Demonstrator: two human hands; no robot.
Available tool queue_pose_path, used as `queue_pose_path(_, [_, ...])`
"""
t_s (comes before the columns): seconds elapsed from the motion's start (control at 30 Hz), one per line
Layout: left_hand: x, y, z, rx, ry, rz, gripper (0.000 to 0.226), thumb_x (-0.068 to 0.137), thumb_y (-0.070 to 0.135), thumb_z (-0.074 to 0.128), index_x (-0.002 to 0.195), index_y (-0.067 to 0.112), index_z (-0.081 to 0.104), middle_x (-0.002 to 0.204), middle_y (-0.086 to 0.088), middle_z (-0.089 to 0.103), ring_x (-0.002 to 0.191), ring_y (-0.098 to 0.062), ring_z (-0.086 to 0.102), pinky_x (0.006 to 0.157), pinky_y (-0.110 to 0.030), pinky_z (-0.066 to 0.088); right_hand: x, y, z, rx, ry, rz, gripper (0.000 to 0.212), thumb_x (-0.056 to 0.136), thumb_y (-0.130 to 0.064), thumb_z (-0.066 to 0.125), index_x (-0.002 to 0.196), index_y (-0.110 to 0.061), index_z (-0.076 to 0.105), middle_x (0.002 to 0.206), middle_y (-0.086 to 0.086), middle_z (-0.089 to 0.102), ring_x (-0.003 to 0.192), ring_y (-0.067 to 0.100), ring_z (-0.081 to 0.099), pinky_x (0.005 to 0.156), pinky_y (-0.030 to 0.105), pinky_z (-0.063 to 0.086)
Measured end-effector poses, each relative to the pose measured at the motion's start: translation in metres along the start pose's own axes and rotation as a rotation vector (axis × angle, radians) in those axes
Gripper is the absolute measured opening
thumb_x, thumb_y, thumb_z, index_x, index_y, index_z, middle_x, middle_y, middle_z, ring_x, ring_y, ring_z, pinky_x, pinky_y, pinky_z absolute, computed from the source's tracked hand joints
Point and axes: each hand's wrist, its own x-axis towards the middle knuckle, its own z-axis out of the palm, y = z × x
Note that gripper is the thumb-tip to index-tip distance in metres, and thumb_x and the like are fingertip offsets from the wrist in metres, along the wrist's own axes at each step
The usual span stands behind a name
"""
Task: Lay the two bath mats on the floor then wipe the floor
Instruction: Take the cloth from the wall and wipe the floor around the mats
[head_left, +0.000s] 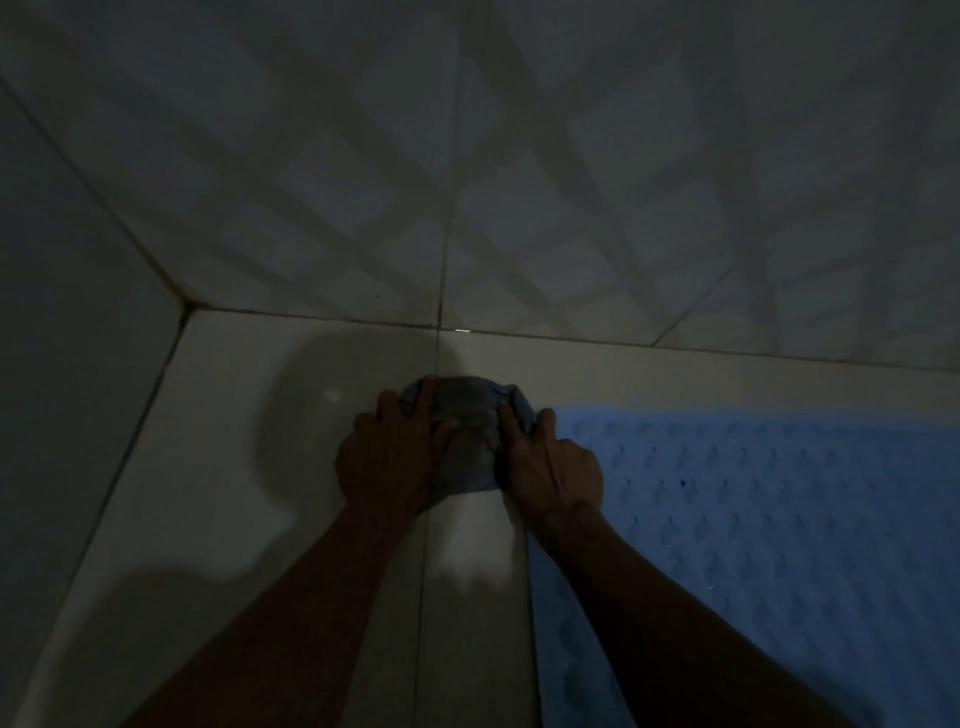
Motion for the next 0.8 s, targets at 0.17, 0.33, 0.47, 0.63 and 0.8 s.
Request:
queue_pose_path(0.17, [0.025, 0.011, -0.006, 0.016, 0.02, -0.032, 0.063, 0.099, 0.062, 0.023, 0.156, 0.036, 0.015, 0.139, -0.012, 0.041, 0.109, -0.035, 0.053, 0.08, -0.042, 0.047, 0.033, 0.008, -0.008, 0.014, 0.063, -0.084, 0.057, 0.103, -0.028, 0.04, 0.154, -0.017, 0.016, 0.128, 0.014, 0.043, 0.094, 0.033, 0.058, 0.061, 0.035, 0.034])
queue_pose_path(0.33, [0.04, 0.028, -0.006, 0.028, 0.009, -0.094, 0.065, 0.1, 0.06, 0.023, 0.157, 0.031, 0.013, 0.143, -0.015, 0.038, 0.117, -0.036, 0.047, 0.08, -0.042, 0.045, 0.053, 0.017, -0.011, 0.038, 0.11, -0.127, 0.039, 0.103, -0.02, 0.037, 0.14, -0.011, 0.043, 0.137, 0.015, 0.039, 0.099, 0.032, 0.053, 0.063, 0.036, 0.033])
queue_pose_path(0.47, [0.051, 0.037, -0.009, 0.032, -0.024, -0.102, 0.071, 0.098, 0.058, 0.037, 0.157, 0.024, 0.016, 0.132, -0.017, 0.048, 0.105, -0.038, 0.059, 0.083, -0.042, 0.048, 0.071, 0.028, -0.01, 0.112, 0.101, -0.214, 0.04, 0.103, -0.017, 0.031, 0.141, -0.011, 0.042, 0.145, 0.02, 0.035, 0.091, 0.033, 0.057, 0.067, 0.039, 0.035])
queue_pose_path(0.63, [0.06, 0.065, -0.019, 0.096, 0.0, -0.059, 0.053, 0.097, 0.038, 0.049, 0.145, 0.016, 0.04, 0.114, -0.018, 0.058, 0.088, -0.037, 0.063, 0.066, -0.037, 0.043, 0.085, 0.057, -0.026, 0.17, 0.165, -0.235, 0.049, 0.103, -0.023, 0.034, 0.151, -0.017, 0.026, 0.145, 0.018, 0.037, 0.096, 0.035, 0.06, 0.078, 0.042, 0.047])
queue_pose_path(0.8, [0.07, 0.119, -0.015, 0.035, -0.006, -0.05, 0.044, 0.103, 0.047, 0.029, 0.142, 0.027, 0.04, 0.115, -0.015, 0.055, 0.095, -0.039, 0.063, 0.074, -0.041, 0.045, 0.089, 0.118, -0.028, 0.194, 0.112, -0.236, 0.053, 0.103, -0.036, 0.036, 0.153, -0.029, 0.02, 0.148, 0.015, 0.033, 0.106, 0.038, 0.058, 0.088, 0.04, 0.046])
